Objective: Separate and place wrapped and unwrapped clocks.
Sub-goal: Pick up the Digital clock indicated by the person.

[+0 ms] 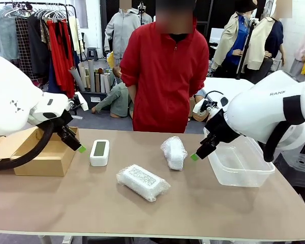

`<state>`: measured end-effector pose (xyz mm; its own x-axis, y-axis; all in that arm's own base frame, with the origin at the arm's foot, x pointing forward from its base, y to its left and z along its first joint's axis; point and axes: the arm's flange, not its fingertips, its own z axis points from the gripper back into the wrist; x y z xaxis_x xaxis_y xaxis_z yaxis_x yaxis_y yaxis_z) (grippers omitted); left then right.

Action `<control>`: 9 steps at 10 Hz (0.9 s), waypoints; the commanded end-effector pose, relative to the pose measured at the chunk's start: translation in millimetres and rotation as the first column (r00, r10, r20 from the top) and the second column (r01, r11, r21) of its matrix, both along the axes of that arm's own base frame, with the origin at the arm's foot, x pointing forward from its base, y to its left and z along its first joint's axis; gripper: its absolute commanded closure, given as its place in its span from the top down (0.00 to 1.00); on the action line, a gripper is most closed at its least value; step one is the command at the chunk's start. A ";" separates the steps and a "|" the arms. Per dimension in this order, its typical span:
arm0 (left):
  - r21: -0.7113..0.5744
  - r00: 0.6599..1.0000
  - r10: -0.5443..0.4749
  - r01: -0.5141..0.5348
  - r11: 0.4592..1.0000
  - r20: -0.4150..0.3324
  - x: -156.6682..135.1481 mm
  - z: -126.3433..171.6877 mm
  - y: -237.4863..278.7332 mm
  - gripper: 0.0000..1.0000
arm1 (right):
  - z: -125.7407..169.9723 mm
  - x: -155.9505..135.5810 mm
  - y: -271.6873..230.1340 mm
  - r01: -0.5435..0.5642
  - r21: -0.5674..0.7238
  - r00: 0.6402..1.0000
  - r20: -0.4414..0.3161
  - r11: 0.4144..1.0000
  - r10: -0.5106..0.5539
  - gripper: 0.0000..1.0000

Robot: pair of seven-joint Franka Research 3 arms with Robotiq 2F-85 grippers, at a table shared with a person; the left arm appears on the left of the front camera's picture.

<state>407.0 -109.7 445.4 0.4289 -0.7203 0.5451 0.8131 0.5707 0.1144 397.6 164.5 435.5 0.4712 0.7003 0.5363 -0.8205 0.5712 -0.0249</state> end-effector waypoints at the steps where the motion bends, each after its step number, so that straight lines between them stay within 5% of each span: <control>1: 0.004 1.000 0.011 -0.011 1.000 -0.015 -0.2 -1.5 -0.6 1.00 | 0.7 -0.5 1.9 -0.008 -0.005 1.000 0.000 1.000 0.008 1.00; 3: 0.005 1.000 -0.001 0.001 1.000 -0.005 0.0 -2.0 -1.5 1.00 | 0.2 -0.8 1.6 -0.003 -0.005 1.000 0.002 1.000 0.003 1.00; 6: -0.017 0.983 -0.184 0.184 0.983 -0.022 26.4 -12.8 15.1 1.00 | 22.8 12.6 -6.7 -0.273 0.073 0.960 0.083 0.959 0.267 1.00; 9: -0.103 0.943 -0.328 0.333 0.937 0.063 44.1 -7.9 39.4 1.00 | 46.1 29.6 -25.9 -0.397 0.129 0.911 0.176 0.909 0.373 1.00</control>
<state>434.7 -81.9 444.3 0.2088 -0.7739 0.5978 0.9321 0.3425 0.1178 411.6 150.6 487.1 0.1364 0.7488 0.6486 -0.9536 0.2765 -0.1187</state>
